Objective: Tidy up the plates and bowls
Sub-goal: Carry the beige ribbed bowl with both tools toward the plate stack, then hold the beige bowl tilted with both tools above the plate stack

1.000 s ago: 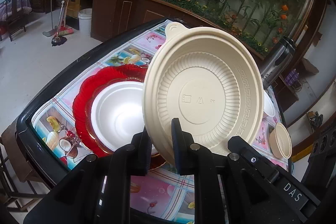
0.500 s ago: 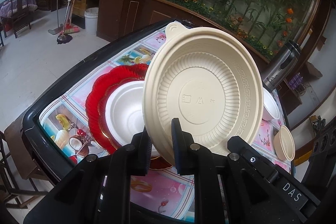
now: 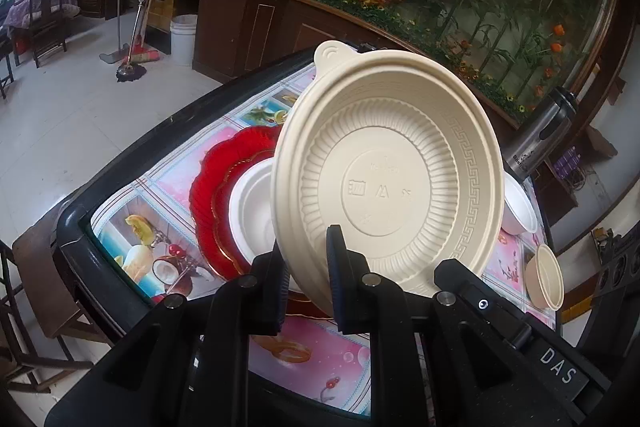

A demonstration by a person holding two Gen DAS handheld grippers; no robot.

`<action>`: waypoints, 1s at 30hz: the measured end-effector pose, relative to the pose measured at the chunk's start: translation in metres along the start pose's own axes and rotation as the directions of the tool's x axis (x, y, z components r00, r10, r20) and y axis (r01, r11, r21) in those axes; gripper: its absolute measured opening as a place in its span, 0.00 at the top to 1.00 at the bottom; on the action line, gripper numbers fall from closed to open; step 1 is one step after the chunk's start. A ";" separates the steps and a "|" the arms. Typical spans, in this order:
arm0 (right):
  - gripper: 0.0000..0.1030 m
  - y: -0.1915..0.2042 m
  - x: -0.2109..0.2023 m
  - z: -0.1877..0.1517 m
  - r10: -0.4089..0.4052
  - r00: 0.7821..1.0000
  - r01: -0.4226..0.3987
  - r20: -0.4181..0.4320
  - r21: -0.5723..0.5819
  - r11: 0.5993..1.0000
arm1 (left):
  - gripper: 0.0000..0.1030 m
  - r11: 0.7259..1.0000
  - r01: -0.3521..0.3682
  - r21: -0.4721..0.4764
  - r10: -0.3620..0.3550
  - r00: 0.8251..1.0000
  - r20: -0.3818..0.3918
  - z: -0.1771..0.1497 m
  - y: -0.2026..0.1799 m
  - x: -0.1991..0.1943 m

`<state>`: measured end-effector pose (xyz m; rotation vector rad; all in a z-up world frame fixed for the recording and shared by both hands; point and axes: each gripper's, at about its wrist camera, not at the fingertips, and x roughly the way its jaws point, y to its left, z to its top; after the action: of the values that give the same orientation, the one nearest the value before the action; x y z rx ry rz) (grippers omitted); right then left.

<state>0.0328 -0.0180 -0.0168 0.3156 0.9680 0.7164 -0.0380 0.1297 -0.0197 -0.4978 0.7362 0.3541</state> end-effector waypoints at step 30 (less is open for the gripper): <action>0.87 0.007 0.012 -0.003 0.007 0.999 -0.007 -0.039 -0.001 1.000 | 0.85 0.999 -0.036 -0.001 0.036 0.999 -0.022 0.000 0.006 0.006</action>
<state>0.0315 -0.0047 -0.0220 0.3056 1.0038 0.7315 -0.0369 0.1353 -0.0260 -0.4911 0.7671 0.3831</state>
